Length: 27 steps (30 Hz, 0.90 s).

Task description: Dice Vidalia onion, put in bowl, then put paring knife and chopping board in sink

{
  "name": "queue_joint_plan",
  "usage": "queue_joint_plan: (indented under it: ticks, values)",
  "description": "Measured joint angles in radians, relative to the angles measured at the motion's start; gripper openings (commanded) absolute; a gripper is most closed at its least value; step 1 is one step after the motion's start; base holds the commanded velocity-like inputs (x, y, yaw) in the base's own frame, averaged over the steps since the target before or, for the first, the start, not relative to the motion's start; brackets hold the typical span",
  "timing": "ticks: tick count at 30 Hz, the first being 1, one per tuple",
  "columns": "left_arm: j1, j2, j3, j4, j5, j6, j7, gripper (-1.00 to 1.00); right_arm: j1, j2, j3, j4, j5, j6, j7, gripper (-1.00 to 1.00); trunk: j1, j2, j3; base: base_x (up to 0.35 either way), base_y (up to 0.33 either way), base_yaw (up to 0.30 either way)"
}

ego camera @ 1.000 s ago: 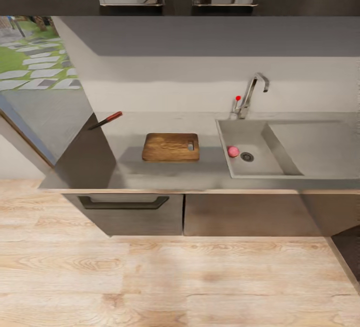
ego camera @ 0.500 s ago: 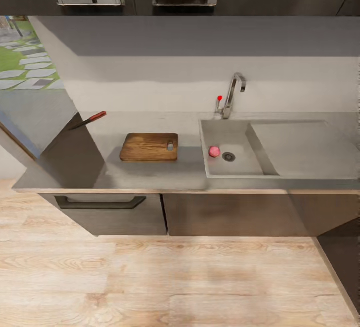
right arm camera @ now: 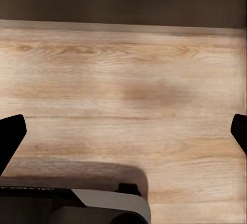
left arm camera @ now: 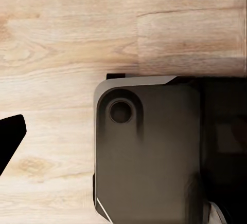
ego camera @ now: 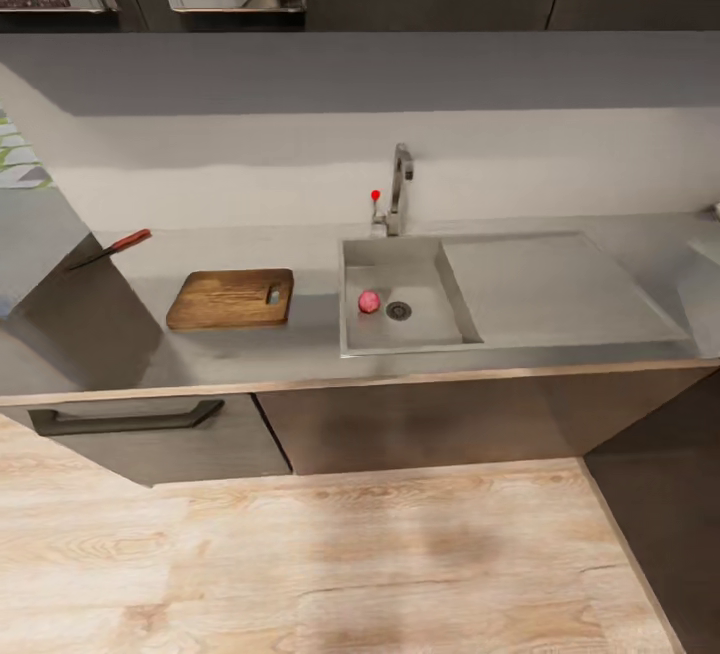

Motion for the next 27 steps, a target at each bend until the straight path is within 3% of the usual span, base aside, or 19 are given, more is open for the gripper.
queue_joint_plan:
  ticks: [18, 27]
  values:
    - [0.0, 0.0, 0.002, 0.0, 0.0, 0.0, 0.0, 1.0, 0.0, 0.007, 0.001, 0.002, 0.001, 0.0, 0.0, 1.0, 0.0, 0.0, 0.0, 0.0, -0.311, 0.011]
    - [0.0, 0.0, 0.002, 0.0, 0.0, 0.0, 0.0, 1.0, 0.0, 0.008, 0.002, 0.002, 0.001, 0.0, 0.0, 1.0, 0.0, 0.0, 0.0, 0.0, -0.05, 0.061]
